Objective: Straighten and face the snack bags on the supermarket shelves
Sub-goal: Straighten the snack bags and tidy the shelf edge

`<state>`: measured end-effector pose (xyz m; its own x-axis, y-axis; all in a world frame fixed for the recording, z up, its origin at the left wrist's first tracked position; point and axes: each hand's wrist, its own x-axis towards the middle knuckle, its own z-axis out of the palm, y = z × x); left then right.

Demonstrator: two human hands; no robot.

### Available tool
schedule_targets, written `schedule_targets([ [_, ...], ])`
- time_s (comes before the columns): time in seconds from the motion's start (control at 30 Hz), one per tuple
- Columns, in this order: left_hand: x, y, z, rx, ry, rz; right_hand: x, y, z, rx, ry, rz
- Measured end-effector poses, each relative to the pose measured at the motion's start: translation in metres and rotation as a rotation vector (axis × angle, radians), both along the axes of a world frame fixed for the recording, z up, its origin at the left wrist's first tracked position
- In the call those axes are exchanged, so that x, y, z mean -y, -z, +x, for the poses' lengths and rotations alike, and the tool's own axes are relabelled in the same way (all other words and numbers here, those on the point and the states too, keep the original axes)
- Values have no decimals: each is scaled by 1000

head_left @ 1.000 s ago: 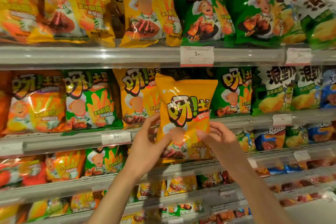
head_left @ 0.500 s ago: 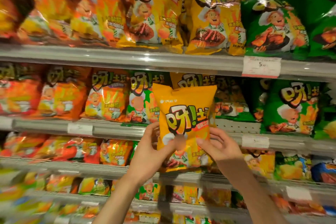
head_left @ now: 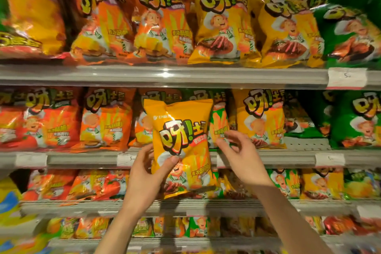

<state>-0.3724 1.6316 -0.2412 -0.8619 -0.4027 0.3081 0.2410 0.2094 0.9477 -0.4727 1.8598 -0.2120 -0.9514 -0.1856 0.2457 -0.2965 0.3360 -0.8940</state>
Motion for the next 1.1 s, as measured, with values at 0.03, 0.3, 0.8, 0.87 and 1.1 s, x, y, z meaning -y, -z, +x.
schedule_targets([
  [0.03,7,-1,2,0,-17,-12,4,-3,-5,-53,73,80],
  [0.3,53,-2,7,7,-68,46,33,-10,-45,44,139,228],
  [0.8,73,-5,6,41,-181,-15,33,-27,-55,-93,147,-36],
  [0.87,74,-3,6,48,-195,-25,31,-30,-60,-50,119,-73],
  [1.1,75,-3,8,40,-193,-34,7,-30,-59,-9,41,-68],
])
